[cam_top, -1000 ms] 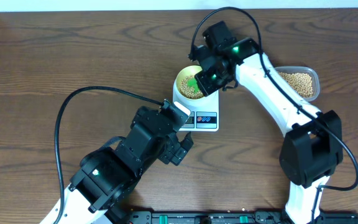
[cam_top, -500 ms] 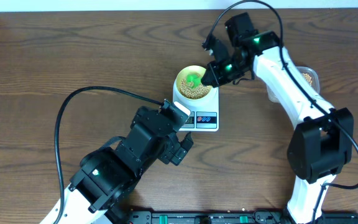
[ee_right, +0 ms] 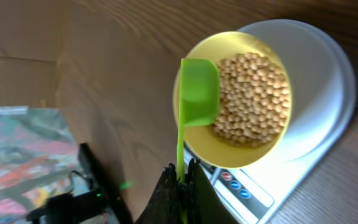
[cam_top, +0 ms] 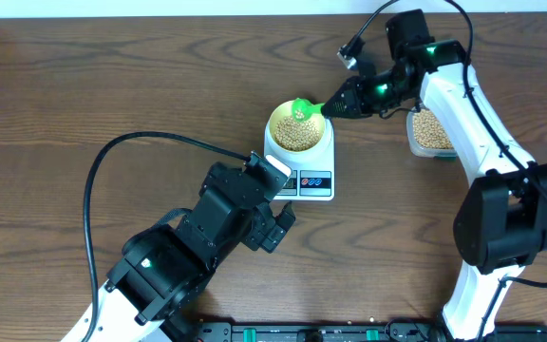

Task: Scoop item into bowl and weigh 50g on scale

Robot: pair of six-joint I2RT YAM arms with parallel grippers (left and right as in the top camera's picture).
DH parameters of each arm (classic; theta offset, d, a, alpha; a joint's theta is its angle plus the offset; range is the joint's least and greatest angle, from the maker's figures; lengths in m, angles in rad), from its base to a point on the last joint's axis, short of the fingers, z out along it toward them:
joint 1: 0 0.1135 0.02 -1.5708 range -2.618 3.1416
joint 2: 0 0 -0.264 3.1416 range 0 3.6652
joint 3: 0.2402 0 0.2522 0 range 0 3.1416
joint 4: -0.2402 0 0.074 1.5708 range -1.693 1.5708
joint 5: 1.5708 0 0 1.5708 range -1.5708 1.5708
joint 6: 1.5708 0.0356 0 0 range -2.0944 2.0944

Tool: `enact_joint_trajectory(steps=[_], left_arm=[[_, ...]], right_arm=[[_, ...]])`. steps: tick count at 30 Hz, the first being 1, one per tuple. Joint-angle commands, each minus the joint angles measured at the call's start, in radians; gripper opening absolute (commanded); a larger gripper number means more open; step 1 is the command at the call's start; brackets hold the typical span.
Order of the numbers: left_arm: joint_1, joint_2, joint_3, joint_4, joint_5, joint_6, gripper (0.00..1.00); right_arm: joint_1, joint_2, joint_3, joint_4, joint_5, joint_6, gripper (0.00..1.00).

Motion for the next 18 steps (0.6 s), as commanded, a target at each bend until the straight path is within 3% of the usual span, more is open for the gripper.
enact_joint_trajectory(steps=[1,18], left_arm=[[0.004,-0.005,0.030,0.001,-0.013,0.014,0.98],[0.004,-0.005,0.030,0.001,-0.013,0.014,0.98]], right_arm=[[-0.029,0.025,-0.011,-0.003,-0.110,-0.016,0.01],[-0.309,0.013,-0.011,-0.064,-0.286,-0.060,0.01]])
